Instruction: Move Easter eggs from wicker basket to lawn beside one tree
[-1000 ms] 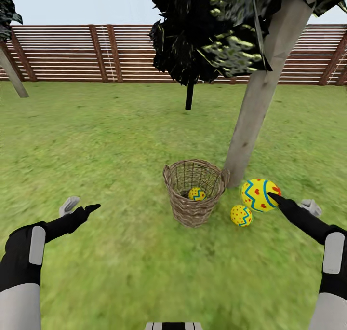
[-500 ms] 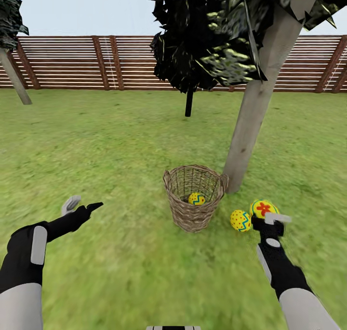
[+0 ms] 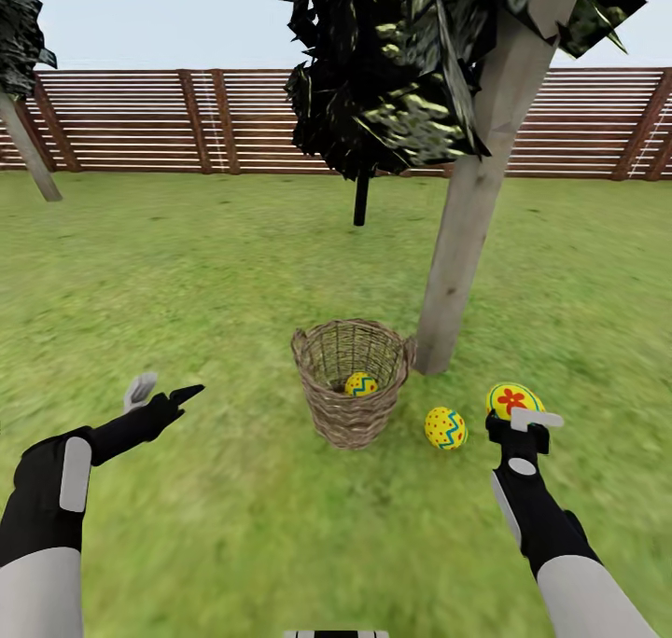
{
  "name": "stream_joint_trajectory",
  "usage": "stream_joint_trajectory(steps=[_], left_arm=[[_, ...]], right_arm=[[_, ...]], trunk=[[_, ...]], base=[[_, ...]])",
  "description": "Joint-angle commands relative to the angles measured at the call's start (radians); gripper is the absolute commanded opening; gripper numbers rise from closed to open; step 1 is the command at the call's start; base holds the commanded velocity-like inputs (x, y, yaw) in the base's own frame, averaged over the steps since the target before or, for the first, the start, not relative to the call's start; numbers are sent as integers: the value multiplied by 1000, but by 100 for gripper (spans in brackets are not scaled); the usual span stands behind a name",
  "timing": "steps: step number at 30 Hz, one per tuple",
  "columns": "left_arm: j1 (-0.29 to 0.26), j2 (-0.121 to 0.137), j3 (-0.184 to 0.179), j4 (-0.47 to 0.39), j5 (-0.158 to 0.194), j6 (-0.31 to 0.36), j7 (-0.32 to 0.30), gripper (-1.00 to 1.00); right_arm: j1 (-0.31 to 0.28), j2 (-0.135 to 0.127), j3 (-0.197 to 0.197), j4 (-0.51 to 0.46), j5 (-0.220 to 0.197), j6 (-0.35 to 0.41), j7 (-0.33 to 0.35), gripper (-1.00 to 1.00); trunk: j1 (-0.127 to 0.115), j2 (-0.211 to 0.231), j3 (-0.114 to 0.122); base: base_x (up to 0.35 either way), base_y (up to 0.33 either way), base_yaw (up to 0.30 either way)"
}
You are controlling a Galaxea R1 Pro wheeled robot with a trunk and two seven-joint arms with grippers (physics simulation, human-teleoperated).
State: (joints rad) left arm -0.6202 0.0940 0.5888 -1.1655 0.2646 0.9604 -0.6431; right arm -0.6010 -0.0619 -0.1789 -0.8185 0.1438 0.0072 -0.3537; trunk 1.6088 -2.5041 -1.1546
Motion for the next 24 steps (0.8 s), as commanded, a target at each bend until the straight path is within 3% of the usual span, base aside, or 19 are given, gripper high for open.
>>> stream_joint_trajectory(steps=[1,12,19,24], left_arm=[[-1,0,3,0,-3,4,-6,100],[-1,0,6,0,-2,3,-6,100],[0,1,8,0,-2,3,-6,100],[0,1,8,0,-3,3,-6,100]], right_arm=[[0,0,0,1,8,0,-2,-100],[0,0,1,0,10,-1,-4,-100],[0,1,2,0,9,-1,1,-100],[0,1,2,1,10,0,-1,-100]], trunk=[[0,0,-1],[0,0,-1],[0,0,-1],[0,0,-1]], base=[[0,-316,258],[0,-314,286],[0,-51,46],[0,-239,253]])
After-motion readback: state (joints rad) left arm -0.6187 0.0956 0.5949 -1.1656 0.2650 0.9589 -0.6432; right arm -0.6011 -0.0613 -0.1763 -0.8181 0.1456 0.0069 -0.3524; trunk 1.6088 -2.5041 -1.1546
